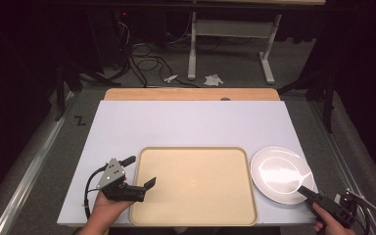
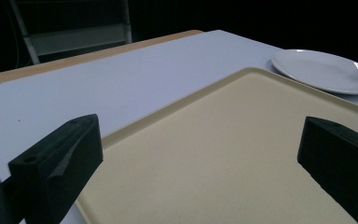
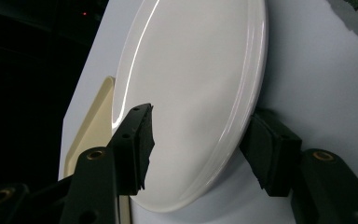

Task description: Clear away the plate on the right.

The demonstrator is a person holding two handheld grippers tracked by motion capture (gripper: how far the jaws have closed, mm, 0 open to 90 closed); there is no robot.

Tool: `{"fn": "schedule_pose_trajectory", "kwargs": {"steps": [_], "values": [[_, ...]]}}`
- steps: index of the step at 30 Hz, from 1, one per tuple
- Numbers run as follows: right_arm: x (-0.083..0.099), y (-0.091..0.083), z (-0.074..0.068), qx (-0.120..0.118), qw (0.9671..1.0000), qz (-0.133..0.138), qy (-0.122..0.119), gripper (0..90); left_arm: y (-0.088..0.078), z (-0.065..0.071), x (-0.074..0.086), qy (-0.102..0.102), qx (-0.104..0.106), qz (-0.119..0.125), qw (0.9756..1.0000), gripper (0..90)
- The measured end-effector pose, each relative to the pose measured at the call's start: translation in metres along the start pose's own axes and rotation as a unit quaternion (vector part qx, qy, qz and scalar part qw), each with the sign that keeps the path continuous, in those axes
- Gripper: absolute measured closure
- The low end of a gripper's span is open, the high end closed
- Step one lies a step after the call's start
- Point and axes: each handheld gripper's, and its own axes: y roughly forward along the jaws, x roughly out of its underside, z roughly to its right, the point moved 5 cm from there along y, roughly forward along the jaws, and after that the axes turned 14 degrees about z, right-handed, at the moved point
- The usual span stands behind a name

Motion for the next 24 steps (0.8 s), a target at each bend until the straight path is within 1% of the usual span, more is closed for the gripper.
{"fn": "schedule_pose_trajectory", "kwargs": {"steps": [2, 3, 4, 5, 6, 7, 8, 9, 10, 11, 12, 13, 14, 16, 17, 19, 20, 21, 24], "values": [[0.0, 0.0, 0.001, -0.001, 1.0, -0.001, -0.001, 48.5, -0.001, 0.0, 0.0, -0.001, -0.001, 0.0, 1.0, 0.8], [0.0, 0.0, 0.002, 0.0, 1.0, -0.002, -0.006, 52.6, -0.001, 0.0, 0.0, -0.001, 0.0, 0.001, 1.0, 0.8], [0.0, 0.0, 0.004, 0.0, 1.0, -0.001, -0.009, 53.9, -0.001, 0.001, 0.0, -0.001, 0.001, 0.001, 1.0, 0.9], [0.0, -0.001, 0.004, 0.001, 1.0, -0.002, -0.005, 56.1, 0.0, 0.001, 0.0, -0.001, 0.001, 0.0, 1.0, 0.9], [0.0, -0.001, 0.004, 0.001, 1.0, -0.002, -0.005, 56.1, 0.0, 0.001, 0.0, -0.001, 0.001, 0.0, 1.0, 0.9], [0.0, -0.001, 0.005, 0.003, 1.0, -0.002, -0.006, 59.9, 0.0, 0.001, 0.0, 0.0, 0.002, 0.0, 1.0, 0.9], [0.0, -0.001, 0.005, 0.003, 1.0, -0.002, -0.006, 59.9, 0.0, 0.001, 0.0, 0.0, 0.002, 0.0, 1.0, 0.9], [0.0, -0.001, 0.007, 0.011, 0.9999, -0.003, -0.01, 64.3, 0.0, 0.001, 0.0, -0.001, 0.004, 0.0, 1.0, 0.9], [0.0, -0.001, 0.007, 0.011, 0.9999, -0.003, -0.01, 64.3, 0.0, 0.001, 0.0, -0.001, 0.004, 0.0, 1.0, 0.9], [-0.001, -0.001, 0.008, 0.013, 0.9999, -0.003, -0.007, 67.7, 0.0, 0.001, 0.0, -0.001, 0.004, 0.001, 1.0, 0.9], [-0.001, -0.001, 0.008, 0.013, 0.9999, -0.003, -0.007, 67.7, 0.0, 0.001, 0.0, -0.001, 0.004, 0.001, 1.0, 0.9], [-0.001, -0.001, 0.009, 0.017, 0.9998, -0.001, -0.006, 71.7, 0.0, 0.001, -0.001, -0.001, 0.004, 0.002, 1.0, 1.0], [-0.001, -0.001, 0.009, 0.017, 0.9998, -0.001, -0.006, 71.7, 0.0, 0.001, -0.001, -0.001, 0.004, 0.002, 1.0, 1.0], [-0.001, -0.001, 0.01, 0.022, 0.9997, -0.002, -0.01, 76.0, -0.001, 0.001, -0.001, -0.002, 0.003, 0.003, 1.0, 1.0], [-0.001, -0.002, 0.012, 0.024, 0.9997, -0.002, -0.005, 80.2, -0.001, 0.001, -0.001, -0.002, 0.003, 0.003, 1.0, 1.1], [-0.001, -0.002, 0.013, 0.024, 0.9997, -0.001, -0.004, 80.5, -0.001, 0.001, -0.001, -0.001, 0.003, 0.003, 1.0, 1.1], [-0.001, -0.002, 0.014, 0.019, 0.9998, -0.002, 0.004, 81.6, -0.001, 0.001, -0.001, -0.001, 0.004, 0.002, 1.0, 1.1], [-0.001, -0.002, 0.014, 0.017, 0.9998, -0.002, 0.004, 82.0, -0.001, 0.001, -0.001, 0.0, 0.004, 0.002, 1.0, 1.1], [-0.002, -0.002, 0.015, 0.012, 0.9997, 0.003, 0.022, 83.8, -0.001, 0.002, -0.001, 0.001, 0.005, 0.001, 1.0, 1.1]]}}
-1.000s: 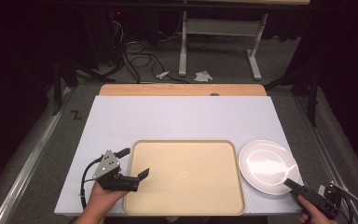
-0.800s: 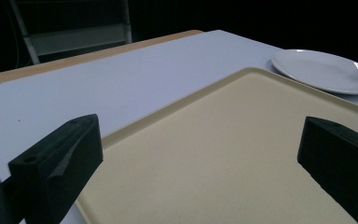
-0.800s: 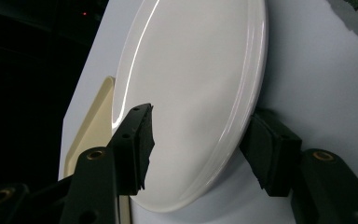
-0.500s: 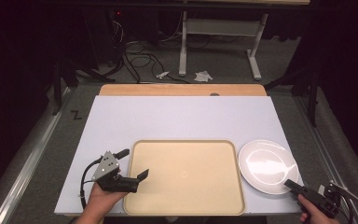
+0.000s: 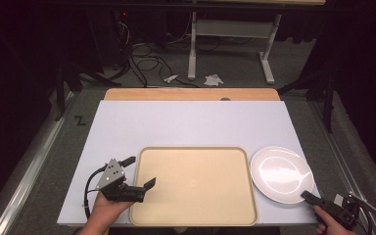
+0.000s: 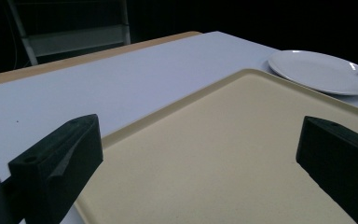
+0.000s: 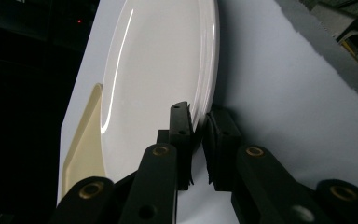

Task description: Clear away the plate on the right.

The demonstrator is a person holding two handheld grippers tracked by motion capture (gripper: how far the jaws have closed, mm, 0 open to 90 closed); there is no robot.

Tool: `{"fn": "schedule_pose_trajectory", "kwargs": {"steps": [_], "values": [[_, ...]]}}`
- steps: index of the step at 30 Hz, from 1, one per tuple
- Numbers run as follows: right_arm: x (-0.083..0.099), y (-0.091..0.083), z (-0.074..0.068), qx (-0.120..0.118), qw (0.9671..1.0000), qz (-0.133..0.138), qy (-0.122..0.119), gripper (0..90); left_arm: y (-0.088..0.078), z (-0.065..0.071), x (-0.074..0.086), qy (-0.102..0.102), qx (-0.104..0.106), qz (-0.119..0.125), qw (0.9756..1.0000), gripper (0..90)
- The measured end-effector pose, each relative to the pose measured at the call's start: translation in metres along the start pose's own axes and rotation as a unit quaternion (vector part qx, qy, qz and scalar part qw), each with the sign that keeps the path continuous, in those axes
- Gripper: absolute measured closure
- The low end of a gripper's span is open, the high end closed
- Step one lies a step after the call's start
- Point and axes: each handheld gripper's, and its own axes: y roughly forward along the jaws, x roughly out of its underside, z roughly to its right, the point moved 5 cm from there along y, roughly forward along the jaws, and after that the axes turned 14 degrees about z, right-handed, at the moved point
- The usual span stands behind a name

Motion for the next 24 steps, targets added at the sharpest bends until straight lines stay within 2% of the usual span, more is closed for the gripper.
{"fn": "schedule_pose_trajectory", "kwargs": {"steps": [6, 11, 24], "values": [[-0.004, -0.003, -0.002, -0.011, 0.9997, 0.018, 0.013, 87.3, 0.0, 0.0, 0.0, 0.001, 0.0, 0.0, 1.0, 1.1], [-0.009, -0.003, -0.006, -0.021, 0.9993, 0.03, 0.011, 88.8, -0.001, 0.0, 0.0, 0.003, -0.002, 0.0, 1.0, 1.1], [-0.018, -0.003, -0.011, -0.021, 0.9986, 0.047, 0.005, 88.9, -0.01, -0.003, -0.001, -0.002, -0.014, 0.006, 0.9999, 1.2]]}}
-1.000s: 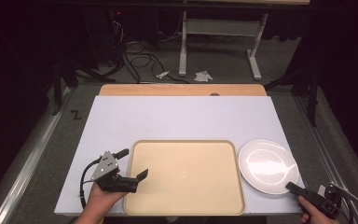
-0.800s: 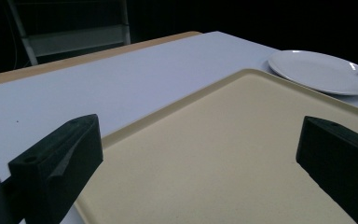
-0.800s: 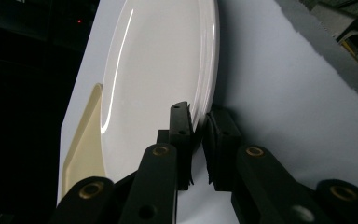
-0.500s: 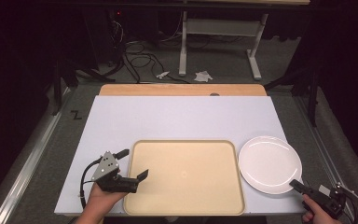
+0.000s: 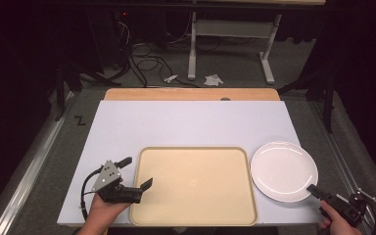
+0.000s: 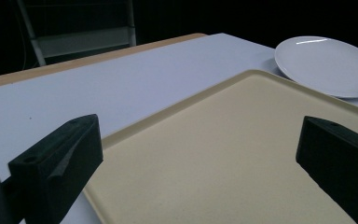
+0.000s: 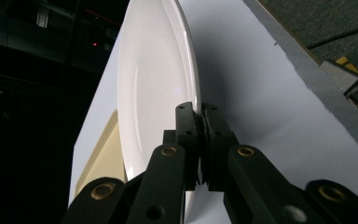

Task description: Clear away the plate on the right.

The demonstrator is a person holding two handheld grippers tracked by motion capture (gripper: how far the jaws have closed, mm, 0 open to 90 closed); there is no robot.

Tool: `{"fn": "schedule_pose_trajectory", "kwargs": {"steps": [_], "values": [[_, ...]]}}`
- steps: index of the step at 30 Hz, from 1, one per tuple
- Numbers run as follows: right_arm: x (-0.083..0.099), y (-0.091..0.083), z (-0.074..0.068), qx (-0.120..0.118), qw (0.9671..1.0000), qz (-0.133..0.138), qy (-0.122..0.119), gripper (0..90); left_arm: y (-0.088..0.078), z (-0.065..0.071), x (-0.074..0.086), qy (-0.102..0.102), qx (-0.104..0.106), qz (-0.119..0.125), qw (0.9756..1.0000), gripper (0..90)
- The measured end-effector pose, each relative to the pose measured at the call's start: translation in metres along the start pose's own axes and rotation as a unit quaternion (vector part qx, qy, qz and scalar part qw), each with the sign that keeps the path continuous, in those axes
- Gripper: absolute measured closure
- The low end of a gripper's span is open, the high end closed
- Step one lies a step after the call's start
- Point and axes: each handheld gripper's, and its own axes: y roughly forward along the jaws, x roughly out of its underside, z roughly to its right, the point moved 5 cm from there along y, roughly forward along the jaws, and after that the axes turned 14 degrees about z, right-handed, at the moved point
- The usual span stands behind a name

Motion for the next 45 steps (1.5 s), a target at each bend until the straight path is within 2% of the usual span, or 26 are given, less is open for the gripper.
{"fn": "schedule_pose_trajectory", "kwargs": {"steps": [11, 19, 24, 33, 40, 41, 43, 45], "values": [[-0.005, 0.003, -0.009, -0.024, 0.9997, 0.007, 0.003, 88.9, -0.002, -0.001, 0.001, -0.001, -0.003, -0.001, 1.0, 1.2], [-0.01, 0.011, -0.015, -0.037, 0.9993, 0.008, 0.004, 88.9, -0.013, -0.005, 0.001, -0.003, -0.015, 0.001, 0.9999, 1.2], [-0.009, 0.018, -0.017, -0.039, 0.9992, 0.0, 0.004, 88.9, -0.02, -0.008, 0.002, -0.003, -0.024, 0.001, 0.9997, 1.2], [-0.002, 0.039, -0.031, -0.056, 0.9981, -0.023, -0.011, 89.0, -0.039, -0.013, 0.002, -0.006, -0.05, 0.008, 0.9987, 1.2], [0.008, 0.052, -0.043, -0.069, 0.9965, -0.043, -0.021, 89.0, -0.046, -0.015, 0.003, -0.009, -0.06, 0.008, 0.9981, 1.2], [0.013, 0.057, -0.049, -0.073, 0.9955, -0.056, -0.022, 89.0, -0.046, -0.016, 0.004, -0.012, -0.062, 0.01, 0.998, 1.2], [0.014, 0.059, -0.051, -0.074, 0.9953, -0.058, -0.025, 89.1, -0.048, -0.017, 0.004, -0.014, -0.065, 0.012, 0.9977, 1.2], [0.02, 0.066, -0.059, -0.081, 0.9939, -0.071, -0.026, 89.1, -0.048, -0.02, 0.005, -0.017, -0.068, 0.012, 0.9975, 1.2]]}}
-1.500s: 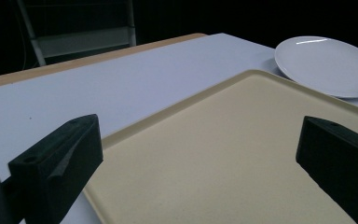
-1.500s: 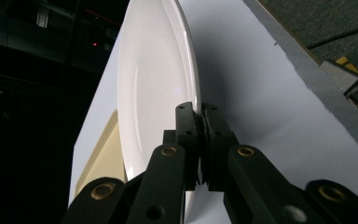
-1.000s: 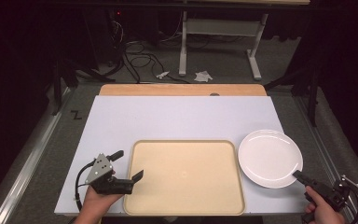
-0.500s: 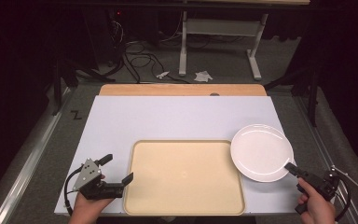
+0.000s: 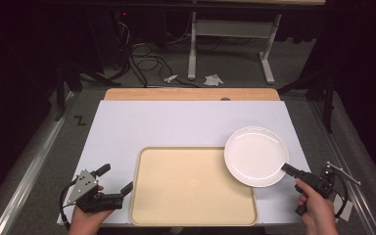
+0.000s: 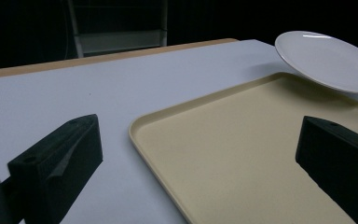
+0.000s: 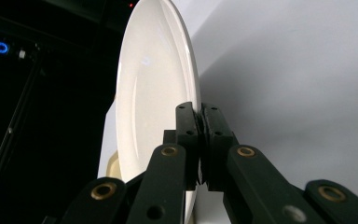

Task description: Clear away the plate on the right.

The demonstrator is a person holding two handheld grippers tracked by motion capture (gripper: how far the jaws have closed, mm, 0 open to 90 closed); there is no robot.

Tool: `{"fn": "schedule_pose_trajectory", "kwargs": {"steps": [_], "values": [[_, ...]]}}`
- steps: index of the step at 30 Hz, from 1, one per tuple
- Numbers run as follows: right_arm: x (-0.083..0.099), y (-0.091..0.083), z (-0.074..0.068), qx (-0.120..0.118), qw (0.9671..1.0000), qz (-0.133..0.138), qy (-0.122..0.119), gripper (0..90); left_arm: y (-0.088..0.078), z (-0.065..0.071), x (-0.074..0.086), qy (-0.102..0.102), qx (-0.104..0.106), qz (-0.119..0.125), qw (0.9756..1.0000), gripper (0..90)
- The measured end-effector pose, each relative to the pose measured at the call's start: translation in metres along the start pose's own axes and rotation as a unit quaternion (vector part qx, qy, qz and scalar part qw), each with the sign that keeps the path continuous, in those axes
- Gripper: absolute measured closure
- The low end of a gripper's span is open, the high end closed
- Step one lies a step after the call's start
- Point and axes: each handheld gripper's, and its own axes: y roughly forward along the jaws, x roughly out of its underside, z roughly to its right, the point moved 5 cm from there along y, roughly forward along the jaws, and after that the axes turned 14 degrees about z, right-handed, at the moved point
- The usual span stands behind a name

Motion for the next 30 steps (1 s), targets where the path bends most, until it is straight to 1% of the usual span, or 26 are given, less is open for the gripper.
{"fn": "schedule_pose_trajectory", "kwargs": {"steps": [2, 3, 4, 6, 7, 9, 11, 12, 13, 14, 15, 16, 18, 20, 22, 25, 26, 28, 30], "values": [[0.002, 0.006, -0.006, -0.005, 0.9999, -0.007, -0.008, 89.1, 0.0, -0.001, 0.0, 0.0, 0.0, -0.002, 1.0, 1.2], [0.002, 0.006, -0.006, -0.005, 0.9999, -0.007, -0.008, 89.1, 0.0, -0.001, 0.0, 0.0, 0.0, -0.002, 1.0, 1.2], [0.004, 0.01, -0.012, -0.008, 0.9998, -0.014, -0.01, 89.1, -0.001, -0.001, 0.0, 0.003, -0.002, -0.002, 1.0, 1.2], [0.004, 0.011, -0.015, -0.01, 0.9997, -0.016, -0.014, 89.1, -0.001, 0.0, -0.001, 0.004, -0.001, -0.002, 1.0, 1.2], [0.006, 0.013, -0.02, -0.012, 0.9995, -0.02, -0.019, 89.1, -0.003, 0.002, -0.002, 0.006, 0.0, 0.001, 1.0, 1.2], [0.007, 0.015, -0.022, -0.012, 0.9995, -0.022, -0.019, 89.1, -0.003, 0.003, -0.003, 0.008, 0.001, 0.003, 1.0, 1.2], [0.011, 0.021, -0.028, -0.015, 0.9992, -0.031, -0.021, 89.0, -0.003, 0.003, -0.003, 0.008, 0.001, 0.005, 1.0, 1.2], [0.011, 0.021, -0.028, -0.015, 0.9992, -0.031, -0.021, 89.0, -0.003, 0.003, -0.003, 0.007, 0.001, 0.005, 1.0, 1.2], [0.013, 0.025, -0.03, -0.017, 0.9991, -0.032, -0.023, 89.0, -0.002, 0.002, -0.003, 0.008, 0.0, 0.003, 1.0, 1.2], [0.016, 0.031, -0.035, -0.02, 0.9987, -0.039, -0.025, 89.1, -0.002, 0.002, -0.003, 0.007, 0.0, 0.003, 1.0, 1.2], [0.016, 0.031, -0.035, -0.02, 0.9987, -0.039, -0.025, 89.1, -0.002, 0.001, -0.003, 0.007, 0.0, 0.002, 1.0, 1.2], [0.018, 0.037, -0.04, -0.024, 0.9985, -0.042, -0.027, 89.1, -0.003, 0.001, -0.002, 0.007, 0.0, 0.003, 1.0, 1.2], [0.02, 0.04, -0.042, -0.026, 0.9983, -0.043, -0.028, 89.1, -0.003, 0.001, -0.002, 0.007, -0.001, 0.003, 1.0, 1.2], [0.023, 0.047, -0.047, -0.032, 0.9979, -0.049, -0.03, 89.0, -0.004, 0.001, -0.003, 0.008, 0.001, 0.003, 1.0, 1.3], [0.025, 0.051, -0.048, -0.035, 0.9975, -0.052, -0.032, 89.0, -0.004, 0.001, -0.003, 0.009, 0.001, 0.003, 1.0, 1.2], [0.028, 0.053, -0.048, -0.036, 0.9973, -0.055, -0.033, 89.1, -0.003, 0.0, -0.002, 0.009, 0.0, 0.002, 1.0, 1.2], [0.029, 0.054, -0.047, -0.034, 0.9971, -0.057, -0.037, 89.0, -0.003, 0.001, -0.001, 0.009, 0.001, -0.001, 1.0, 1.2], [0.029, 0.055, -0.047, -0.031, 0.9971, -0.061, -0.035, 89.0, 0.0, 0.001, 0.001, 0.01, 0.005, -0.006, 0.9999, 1.2], [0.027, 0.055, -0.047, -0.032, 0.997, -0.062, -0.035, 89.0, 0.003, -0.001, 0.002, 0.008, 0.005, -0.009, 0.9999, 1.1]]}}
